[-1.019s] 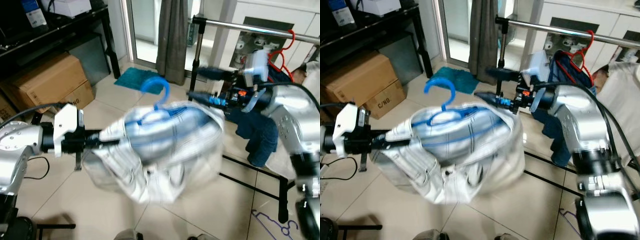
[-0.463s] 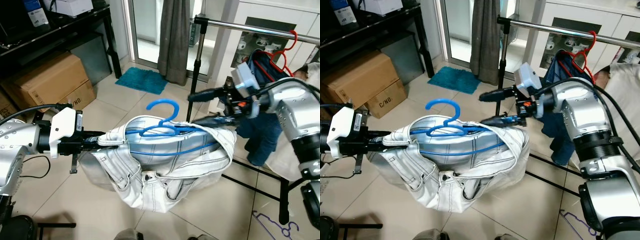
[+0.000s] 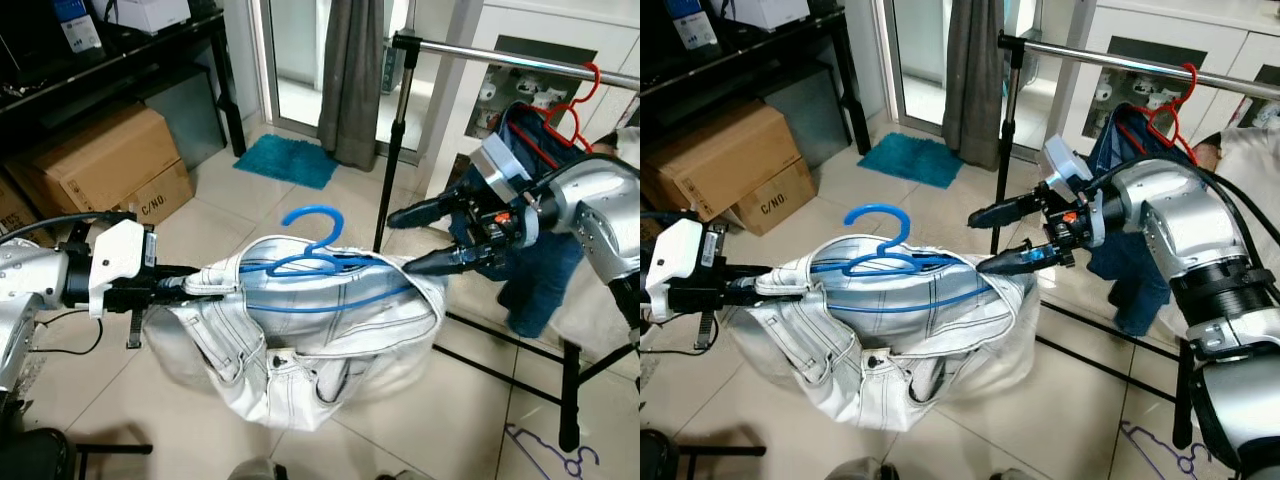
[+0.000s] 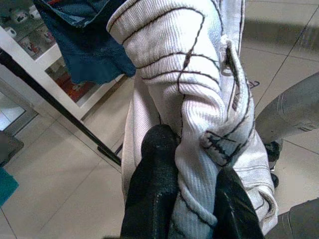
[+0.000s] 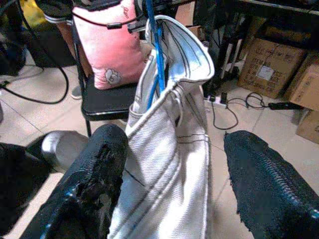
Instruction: Hang hanger
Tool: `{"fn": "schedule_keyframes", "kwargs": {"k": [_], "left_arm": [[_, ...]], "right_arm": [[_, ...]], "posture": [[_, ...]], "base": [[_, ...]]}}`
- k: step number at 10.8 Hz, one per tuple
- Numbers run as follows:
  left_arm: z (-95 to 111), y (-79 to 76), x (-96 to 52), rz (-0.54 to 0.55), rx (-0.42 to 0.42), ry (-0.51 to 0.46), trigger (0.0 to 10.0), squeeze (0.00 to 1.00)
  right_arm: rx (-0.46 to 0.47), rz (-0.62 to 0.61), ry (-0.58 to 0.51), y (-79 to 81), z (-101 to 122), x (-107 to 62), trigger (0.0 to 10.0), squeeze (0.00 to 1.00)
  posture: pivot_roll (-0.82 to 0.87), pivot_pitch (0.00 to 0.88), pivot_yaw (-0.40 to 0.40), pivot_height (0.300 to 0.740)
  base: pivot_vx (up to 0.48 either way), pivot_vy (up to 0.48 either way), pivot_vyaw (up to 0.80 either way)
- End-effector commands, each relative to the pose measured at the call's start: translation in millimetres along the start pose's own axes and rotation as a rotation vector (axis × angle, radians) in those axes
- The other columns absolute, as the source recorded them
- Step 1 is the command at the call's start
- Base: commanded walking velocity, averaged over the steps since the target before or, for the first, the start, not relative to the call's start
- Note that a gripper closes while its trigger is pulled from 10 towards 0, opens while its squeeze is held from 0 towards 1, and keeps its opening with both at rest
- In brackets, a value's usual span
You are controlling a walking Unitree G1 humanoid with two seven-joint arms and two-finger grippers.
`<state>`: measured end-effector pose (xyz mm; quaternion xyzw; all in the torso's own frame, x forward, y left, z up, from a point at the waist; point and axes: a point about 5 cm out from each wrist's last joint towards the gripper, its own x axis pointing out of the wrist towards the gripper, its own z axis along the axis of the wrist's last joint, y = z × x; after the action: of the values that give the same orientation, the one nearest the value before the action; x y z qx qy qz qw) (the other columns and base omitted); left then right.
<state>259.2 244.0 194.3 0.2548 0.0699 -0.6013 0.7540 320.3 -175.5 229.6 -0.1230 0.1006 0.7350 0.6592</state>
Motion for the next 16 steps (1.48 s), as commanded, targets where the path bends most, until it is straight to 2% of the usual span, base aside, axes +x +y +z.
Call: {"fn": "schedule_keyframes", "kwargs": {"k": [1, 3, 5, 7, 8, 12, 13, 14, 15, 16], "left_arm": [[8.1, 5.9, -5.2, 0.017, 0.046, -0.008, 0.0, 0.00], [7.9, 8.7, -5.7, 0.026, 0.055, -0.008, 0.0, 0.00], [6.5, 13.4, -7.6, 0.058, 0.061, 0.008, 0.0, 0.00], [2.8, 20.1, -10.5, 0.119, 0.066, 0.036, 0.0, 0.00], [1.4, 23.0, -11.3, 0.142, 0.060, 0.045, 0.0, 0.00], [-2.7, 31.7, -10.8, 0.207, 0.045, 0.065, 0.0, 0.00], [-2.8, 32.2, -10.8, 0.211, 0.058, 0.070, 0.0, 0.00], [-2.8, 34.1, -10.1, 0.235, 0.071, 0.077, 0.0, 0.00], [-6.3, 36.8, -9.9, 0.280, 0.073, 0.110, 0.0, 0.00], [-10.4, 38.6, -8.8, 0.330, 0.075, 0.137, 0.0, 0.00]], "right_arm": [[-0.011, 0.044, -0.002, 4.3, 1.2, 5.2, 10.0, 0.00], [0.009, 0.086, -0.004, 8.8, -7.7, 17.1, 10.0, 0.00], [0.026, 0.107, -0.028, 12.7, -9.2, 21.8, 9.8, 0.00], [0.029, 0.138, -0.049, 18.7, -8.4, 27.8, 1.2, 0.00], [0.029, 0.147, -0.054, 20.0, -7.5, 29.8, 0.0, 0.00], [0.029, 0.150, -0.078, 21.7, -2.8, 34.2, 0.0, 0.00], [0.024, 0.146, -0.076, 21.5, -2.6, 34.8, 2.0, 0.00], [0.001, 0.039, -0.075, 12.5, 0.3, 32.1, 10.0, 0.00], [0.028, -0.134, -0.106, 0.0, 2.4, 25.6, 10.0, 0.00], [0.040, -0.409, -0.141, -15.9, -0.2, 20.0, 10.0, 0.53]], "posture": [[0.02, 0.000, 0.021, 0.740], [0.02, 0.000, 0.021, 0.740], [0.02, 0.000, 0.024, 0.740], [0.02, 0.000, 0.025, 0.740], [0.02, 0.000, 0.025, 0.740], [0.02, 0.000, 0.026, 0.740], [0.02, 0.000, 0.025, 0.740], [0.02, 0.000, 0.017, 0.740], [0.03, 0.000, 0.009, 0.740], [0.03, 0.004, 0.005, 0.740]], "base": [[0.000, 0.000, 0.00], [0.000, 0.000, 0.00], [0.000, 0.000, 0.00], [0.000, 0.000, 0.00], [0.000, 0.000, 0.00], [0.000, 0.000, 0.00], [0.000, 0.000, 0.00], [0.000, 0.000, 0.00], [0.000, 0.000, 0.00], [0.000, 0.000, 0.00]]}}
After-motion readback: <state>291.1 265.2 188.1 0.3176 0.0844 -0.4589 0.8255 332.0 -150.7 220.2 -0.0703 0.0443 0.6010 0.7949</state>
